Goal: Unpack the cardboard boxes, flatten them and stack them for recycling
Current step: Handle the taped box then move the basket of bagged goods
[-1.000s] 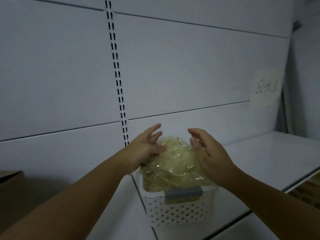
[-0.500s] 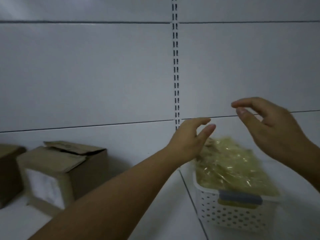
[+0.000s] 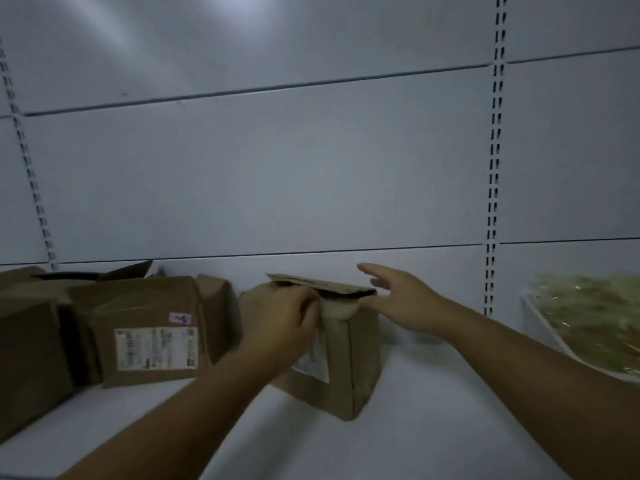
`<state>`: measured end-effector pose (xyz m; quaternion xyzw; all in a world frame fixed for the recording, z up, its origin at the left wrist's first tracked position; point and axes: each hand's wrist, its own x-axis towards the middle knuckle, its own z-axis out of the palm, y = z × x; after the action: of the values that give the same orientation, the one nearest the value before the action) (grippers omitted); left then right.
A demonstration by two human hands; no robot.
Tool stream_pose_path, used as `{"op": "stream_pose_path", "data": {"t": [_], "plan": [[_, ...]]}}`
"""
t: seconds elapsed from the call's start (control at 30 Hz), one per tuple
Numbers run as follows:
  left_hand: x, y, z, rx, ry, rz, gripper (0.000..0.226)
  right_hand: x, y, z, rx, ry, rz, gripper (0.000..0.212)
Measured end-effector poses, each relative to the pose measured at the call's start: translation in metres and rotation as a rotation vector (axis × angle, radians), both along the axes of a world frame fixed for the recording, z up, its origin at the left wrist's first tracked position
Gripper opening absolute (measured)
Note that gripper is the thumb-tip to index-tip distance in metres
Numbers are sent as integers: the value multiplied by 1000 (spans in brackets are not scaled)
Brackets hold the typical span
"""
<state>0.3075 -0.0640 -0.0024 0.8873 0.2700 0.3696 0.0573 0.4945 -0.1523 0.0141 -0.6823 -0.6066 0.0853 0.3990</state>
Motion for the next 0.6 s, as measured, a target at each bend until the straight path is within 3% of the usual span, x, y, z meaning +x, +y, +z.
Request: {"op": "stream_pose_path", "data": {"t": [0.07,0.17,0.23,0.33,0.4,0.5,0.53,0.6], "plan": [[-13,1,-19,9,-6,-82,28,-7,20,-4,-15,20,-15,50],[-27,-1,-27,88,-78,-111,35,-17,32,0,56,-159,-130,35],[-40,-3,-30,123,-114,-161,35,-29,33,4,194,-291,-228,44],[-53,-8,-40,169,-139,-249,32,-42,21,16,494,-253,-294,48],[-52,-17,-47,106,-116,-308,51,-49,8,21,653,-234,-264,47],[-36,-31,-56,-43,-89,-359,82,-57,-10,14,669,-347,-220,43],[-31,-35,-57,-92,-116,-368,77,-57,-15,9,649,-376,-222,40],[-28,-45,-62,-59,-125,-359,46,-54,-26,-1,623,-370,-247,35]]}}
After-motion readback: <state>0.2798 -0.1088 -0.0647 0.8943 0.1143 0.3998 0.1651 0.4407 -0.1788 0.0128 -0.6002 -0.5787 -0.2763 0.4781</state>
